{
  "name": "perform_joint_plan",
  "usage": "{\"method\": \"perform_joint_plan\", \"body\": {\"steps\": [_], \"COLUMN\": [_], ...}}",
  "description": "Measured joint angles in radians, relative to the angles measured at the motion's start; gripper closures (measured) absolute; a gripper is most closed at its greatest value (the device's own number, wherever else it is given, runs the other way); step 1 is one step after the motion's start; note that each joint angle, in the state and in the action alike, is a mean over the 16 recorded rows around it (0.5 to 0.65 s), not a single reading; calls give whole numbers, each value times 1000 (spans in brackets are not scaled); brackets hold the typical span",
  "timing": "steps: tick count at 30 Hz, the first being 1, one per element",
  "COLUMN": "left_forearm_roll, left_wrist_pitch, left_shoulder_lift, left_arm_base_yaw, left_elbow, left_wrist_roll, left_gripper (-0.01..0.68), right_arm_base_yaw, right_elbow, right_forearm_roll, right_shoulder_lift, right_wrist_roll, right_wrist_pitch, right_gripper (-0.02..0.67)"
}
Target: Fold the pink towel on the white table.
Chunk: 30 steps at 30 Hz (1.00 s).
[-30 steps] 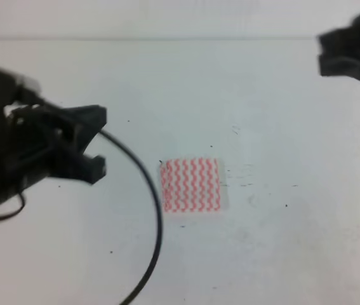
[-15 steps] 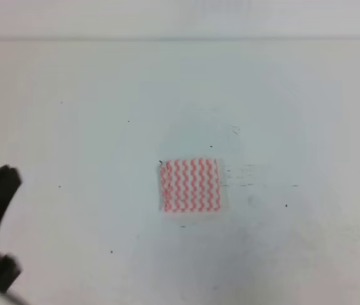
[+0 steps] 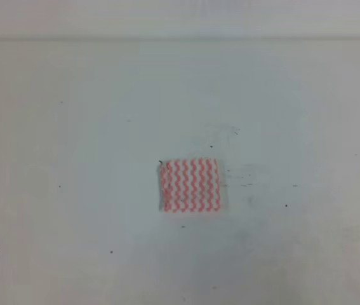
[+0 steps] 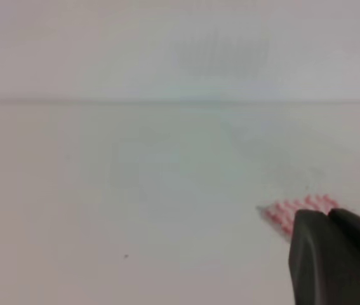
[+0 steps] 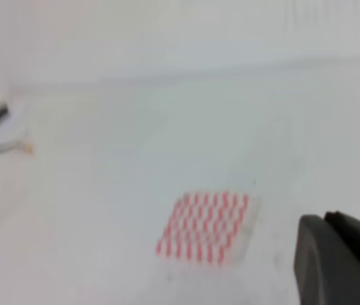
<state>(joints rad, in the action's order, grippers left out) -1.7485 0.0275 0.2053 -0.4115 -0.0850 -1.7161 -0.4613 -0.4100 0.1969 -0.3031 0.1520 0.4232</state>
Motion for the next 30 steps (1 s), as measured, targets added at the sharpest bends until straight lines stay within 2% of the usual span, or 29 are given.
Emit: {"method": "perform_joint_plan", "body": {"steps": [7, 12, 30], "left_forearm_roll": [-1, -1, -1], "left_wrist_pitch": [52, 66, 68], "left_shoulder_lift": [-22, -22, -21], "left_arm_base_yaw": [0, 0, 0], "left_elbow": [76, 90, 89], "left_wrist_roll": [2, 2, 2], "left_gripper": [677, 677, 677], "right_arm_base_yaw": [0, 0, 8], "right_elbow": [176, 258, 314], "right_forearm_roll": [28, 32, 1], "right_shoulder_lift": [45, 47, 58], "right_wrist_roll": [-26, -25, -24], "right_wrist_pitch": [-254, -349, -344], "right_gripper": [667, 667, 667]}}
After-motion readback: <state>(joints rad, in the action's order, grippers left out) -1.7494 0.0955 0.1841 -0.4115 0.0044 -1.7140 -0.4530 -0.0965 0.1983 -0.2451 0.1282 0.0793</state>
